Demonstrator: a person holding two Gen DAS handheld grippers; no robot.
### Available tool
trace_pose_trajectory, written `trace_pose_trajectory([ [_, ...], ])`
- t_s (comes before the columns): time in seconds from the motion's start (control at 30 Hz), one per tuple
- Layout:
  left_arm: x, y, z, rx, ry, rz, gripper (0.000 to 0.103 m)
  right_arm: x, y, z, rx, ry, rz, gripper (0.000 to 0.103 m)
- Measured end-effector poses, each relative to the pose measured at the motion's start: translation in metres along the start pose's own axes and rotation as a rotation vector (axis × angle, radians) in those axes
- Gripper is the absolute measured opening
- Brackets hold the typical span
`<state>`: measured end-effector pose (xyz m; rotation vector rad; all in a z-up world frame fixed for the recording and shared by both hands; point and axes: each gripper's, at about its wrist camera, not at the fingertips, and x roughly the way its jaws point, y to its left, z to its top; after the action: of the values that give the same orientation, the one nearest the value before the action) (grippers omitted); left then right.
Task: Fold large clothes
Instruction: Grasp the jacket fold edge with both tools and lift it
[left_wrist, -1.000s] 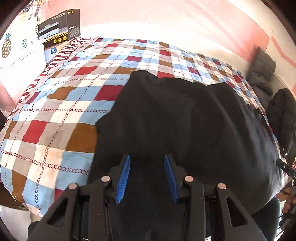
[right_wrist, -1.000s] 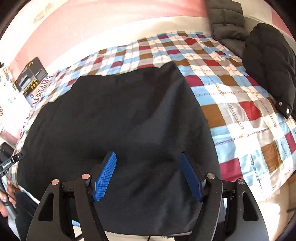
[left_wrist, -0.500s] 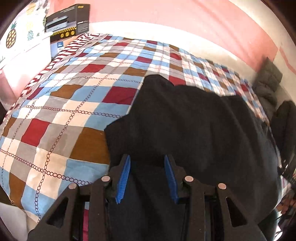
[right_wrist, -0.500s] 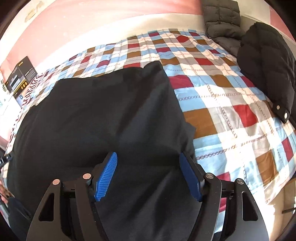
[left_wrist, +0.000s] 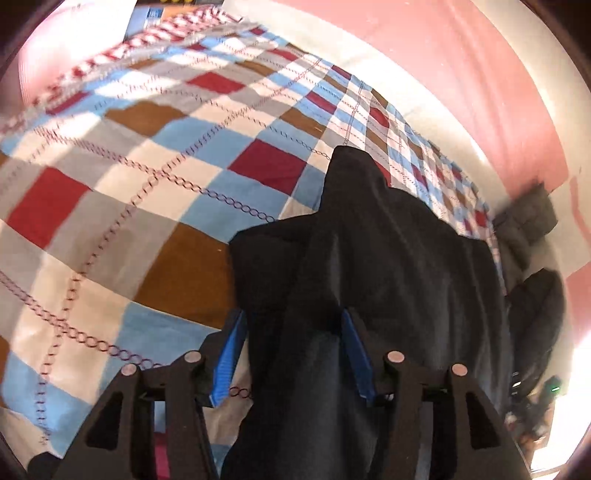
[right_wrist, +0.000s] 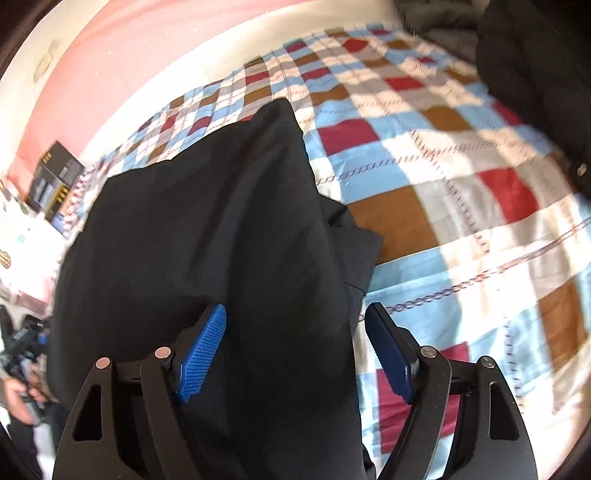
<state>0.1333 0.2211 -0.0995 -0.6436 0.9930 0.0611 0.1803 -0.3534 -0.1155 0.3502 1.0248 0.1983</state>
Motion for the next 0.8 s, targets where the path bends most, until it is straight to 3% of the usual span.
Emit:
trace_pose_trajectory([
  [0.13, 0.015, 0.012, 0.009, -0.092, 0.047, -0.105, 0.064, 0.013, -0.017, 0.008, 0.071, 0.045, 0.102, 0.084],
  [0.4, 0.043, 0.022, 0.014, -0.144, 0.11, -0.157, 0.086, 0.038, -0.032, 0.021, 0.106, 0.141, 0.219, 0.091],
  [0.5, 0.046, 0.022, 0.013, -0.144, 0.12, -0.162, 0.086, 0.044, -0.036, 0.02, 0.12, 0.166, 0.25, 0.091],
  [0.67, 0.048, 0.007, 0.001, -0.042, 0.141, -0.16, 0.087, 0.046, -0.04, 0.015, 0.107, 0.193, 0.298, 0.091],
  [0.8, 0.057, 0.005, 0.005, -0.056, 0.161, -0.158, 0.089, 0.059, -0.039, 0.018, 0.108, 0.221, 0.311, 0.091],
])
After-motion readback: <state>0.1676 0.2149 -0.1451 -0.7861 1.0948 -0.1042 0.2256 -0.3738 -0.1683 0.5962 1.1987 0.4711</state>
